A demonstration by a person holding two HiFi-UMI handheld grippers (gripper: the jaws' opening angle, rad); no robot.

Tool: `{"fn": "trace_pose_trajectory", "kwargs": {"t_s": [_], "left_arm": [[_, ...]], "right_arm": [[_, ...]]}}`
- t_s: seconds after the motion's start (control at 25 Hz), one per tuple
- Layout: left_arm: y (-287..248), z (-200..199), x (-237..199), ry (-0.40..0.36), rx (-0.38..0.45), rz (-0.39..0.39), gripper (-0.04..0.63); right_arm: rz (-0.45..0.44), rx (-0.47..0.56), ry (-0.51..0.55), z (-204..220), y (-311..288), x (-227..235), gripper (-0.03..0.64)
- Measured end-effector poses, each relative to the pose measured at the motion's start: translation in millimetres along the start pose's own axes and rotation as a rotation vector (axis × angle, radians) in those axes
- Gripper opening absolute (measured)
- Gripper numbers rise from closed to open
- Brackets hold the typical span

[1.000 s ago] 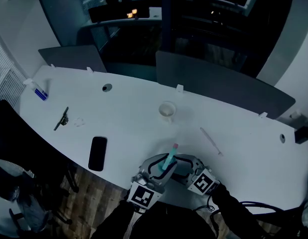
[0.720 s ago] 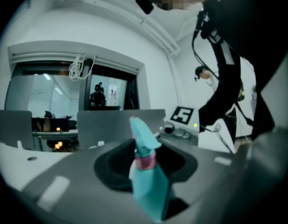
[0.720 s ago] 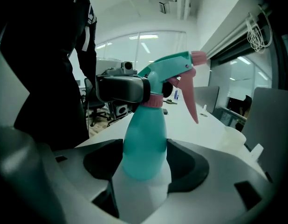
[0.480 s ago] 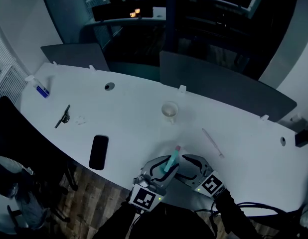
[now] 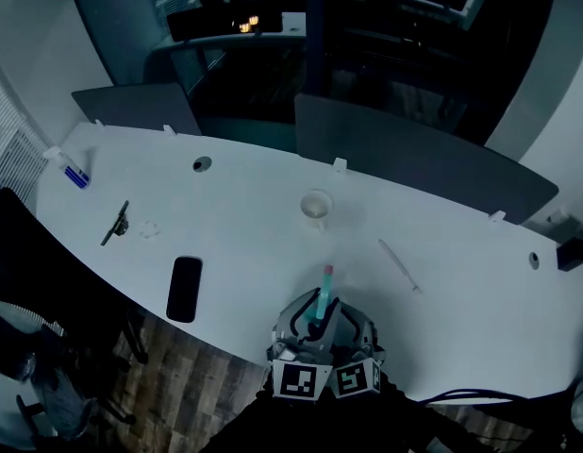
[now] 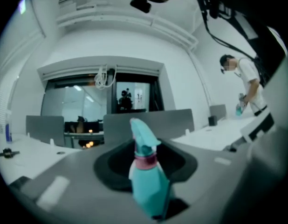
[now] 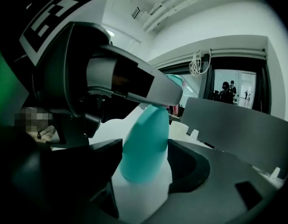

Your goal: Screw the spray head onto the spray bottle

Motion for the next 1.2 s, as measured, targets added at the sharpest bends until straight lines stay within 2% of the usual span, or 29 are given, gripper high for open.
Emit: {"fn": "trace_pose_trajectory", "kwargs": {"t_s": [0.08, 0.2, 0.32, 0.48, 0.56, 0.64, 0.68, 0.76, 0.88, 1.04, 1.12, 1.2], "left_arm": [[0.3, 0.6, -2.7, 0.041, 0.005, 0.018, 0.144], [2.7, 1.0, -8.4, 0.083, 0.011, 0.081, 0.143], [7.0, 1.8, -16.3, 0.076, 0.021, 0.197, 0.143], [14.3, 3.2, -23.8, 0.05, 0.006, 0.354, 0.143], [17.6, 3.7, -25.0, 0.055, -0.002, 0.393, 0.143], [19.4, 4.1, -25.2, 0.063, -0.001, 0.399, 0.143], [19.5, 4.3, -25.0, 0.063, 0.002, 0.394, 0.143], [19.5, 4.6, -24.0, 0.045, 0.003, 0.376, 0.144], [19.6, 4.8, -20.3, 0.007, -0.007, 0.312, 0.144], [12.7, 5.3, -13.4, -0.012, -0.015, 0.112, 0.144], [7.8, 4.3, -6.5, -0.017, -0.014, 0.018, 0.144], [5.2, 2.7, -1.4, -0.025, -0.009, -0.034, 0.144]], "right_arm": [[-0.022, 0.009, -0.018, 1.4, -0.5, 1.7, 0.301], [-0.148, 0.055, -0.006, 4.9, -2.9, 8.9, 0.299], [-0.357, 0.11, 0.055, 8.4, -6.9, 21.3, 0.295], [-0.679, 0.094, 0.155, 11.3, -15.8, 39.5, 0.284], [-0.809, 0.084, 0.16, 5.0, -21.2, 46.4, 0.274], [-0.88, 0.054, 0.132, 3.1, -25.1, 49.7, 0.267], [-0.882, 0.037, 0.108, 3.1, -25.4, 50.1, 0.268], [-0.81, 0.023, 0.033, 5.7, -20.7, 49.8, 0.27], [-0.564, 0.055, -0.082, 10.4, -0.4, 48.4, 0.272], [-0.243, 0.059, -0.034, 1.4, 22.1, 20.6, 0.272], [-0.132, 0.05, -0.024, 3.0, 21.8, 2.1, 0.272], [-0.056, 0.026, -0.013, 5.2, 14.0, -9.6, 0.272]]}}
Point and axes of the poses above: the fingertips, and each gripper's own axes: y backward along the fingers, x to its right, z out of its underside, the point moved 8 cm from there along y, backward along the fingers, and after that the axes turned 1 degree about y, right-handed, at the moved point
